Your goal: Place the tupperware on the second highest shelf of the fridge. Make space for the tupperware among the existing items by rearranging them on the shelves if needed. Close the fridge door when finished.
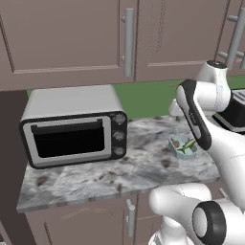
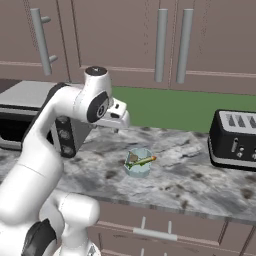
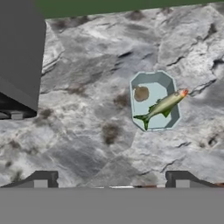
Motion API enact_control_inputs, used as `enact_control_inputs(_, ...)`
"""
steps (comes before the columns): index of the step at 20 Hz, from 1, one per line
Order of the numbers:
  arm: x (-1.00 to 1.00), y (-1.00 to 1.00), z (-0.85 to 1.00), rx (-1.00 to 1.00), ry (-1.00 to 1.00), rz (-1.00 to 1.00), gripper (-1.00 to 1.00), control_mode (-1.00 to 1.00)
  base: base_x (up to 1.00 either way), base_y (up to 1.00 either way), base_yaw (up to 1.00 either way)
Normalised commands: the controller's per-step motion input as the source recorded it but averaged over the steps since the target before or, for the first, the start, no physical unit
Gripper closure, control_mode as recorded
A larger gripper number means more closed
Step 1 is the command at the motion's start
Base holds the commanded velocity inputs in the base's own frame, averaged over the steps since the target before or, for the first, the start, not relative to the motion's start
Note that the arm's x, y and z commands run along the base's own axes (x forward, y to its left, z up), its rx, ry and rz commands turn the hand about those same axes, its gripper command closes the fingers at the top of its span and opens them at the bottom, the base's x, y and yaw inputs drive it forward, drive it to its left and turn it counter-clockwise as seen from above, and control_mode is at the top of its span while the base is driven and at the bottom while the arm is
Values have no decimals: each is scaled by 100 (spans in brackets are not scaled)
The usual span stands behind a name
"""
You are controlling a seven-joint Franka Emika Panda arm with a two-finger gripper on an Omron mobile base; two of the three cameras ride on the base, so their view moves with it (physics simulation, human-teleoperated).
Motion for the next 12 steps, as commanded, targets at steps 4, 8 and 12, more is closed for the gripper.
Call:
enact_control_inputs(4,0,-64,-54,0,3,-1,-100,-100,0,0,0)
enact_control_inputs(8,0,-66,-65,0,1,-2,-100,-100,0,0,0)
enact_control_inputs(12,8,-79,-74,0,6,-2,-100,-100,0,0,0)
